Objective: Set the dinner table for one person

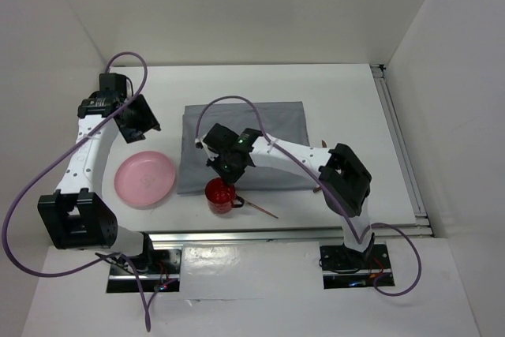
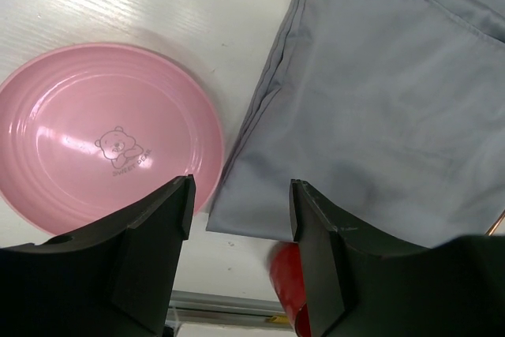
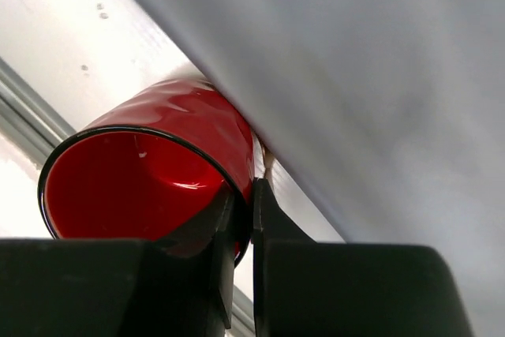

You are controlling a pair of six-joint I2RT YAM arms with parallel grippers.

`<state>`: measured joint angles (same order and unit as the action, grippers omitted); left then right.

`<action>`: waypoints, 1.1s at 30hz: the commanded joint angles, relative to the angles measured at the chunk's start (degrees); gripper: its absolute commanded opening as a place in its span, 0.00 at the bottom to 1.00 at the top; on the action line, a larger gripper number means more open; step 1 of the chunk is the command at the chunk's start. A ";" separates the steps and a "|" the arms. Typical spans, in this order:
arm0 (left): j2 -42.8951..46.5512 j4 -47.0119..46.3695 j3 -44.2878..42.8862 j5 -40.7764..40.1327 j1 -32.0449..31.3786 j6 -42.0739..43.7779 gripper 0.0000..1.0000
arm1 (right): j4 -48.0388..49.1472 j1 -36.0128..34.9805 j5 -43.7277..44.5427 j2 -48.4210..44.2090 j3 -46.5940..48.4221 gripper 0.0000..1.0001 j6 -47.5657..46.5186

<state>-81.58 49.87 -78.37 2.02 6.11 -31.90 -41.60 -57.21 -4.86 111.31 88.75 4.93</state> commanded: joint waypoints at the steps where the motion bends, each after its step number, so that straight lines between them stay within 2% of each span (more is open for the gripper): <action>1: 0.19 -0.47 -1.87 0.35 0.48 -0.09 0.68 | -3.21 1.22 6.43 -4.51 9.31 0.00 1.13; 3: 0.19 0.06 -1.88 -0.26 0.48 -0.09 0.69 | -6.99 3.58 8.28 -4.52 12.48 0.00 2.80; 9: 0.19 0.06 0.14 -2.11 0.48 -1.76 0.72 | -12.00 16.67 11.89 -2.85 21.37 0.00 7.63; 19: -0.33 -1.61 3.40 1.76 0.48 0.34 0.72 | -11.05 37.41 11.64 7.24 29.36 0.00 12.82; 23: 0.28 -0.38 6.02 -1.93 0.48 1.05 0.72 | -11.38 40.15 11.09 12.87 35.41 0.00 12.83; 28: 2.12 0.31 11.65 -0.80 3.20 -0.96 0.72 | -11.84 41.48 12.52 18.24 38.87 0.00 12.83; 31: 4.14 0.93 15.60 -0.79 4.26 -3.42 0.82 | -10.44 42.88 10.93 19.38 38.87 0.00 12.13; 33: 6.16 1.80 18.42 -0.79 4.87 -5.00 0.83 | -10.43 42.88 10.40 20.78 39.48 0.00 11.60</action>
<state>-79.68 49.82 -61.63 1.32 10.15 -33.71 -53.84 -15.14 7.01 132.44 123.44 16.64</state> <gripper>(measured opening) 0.823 0.152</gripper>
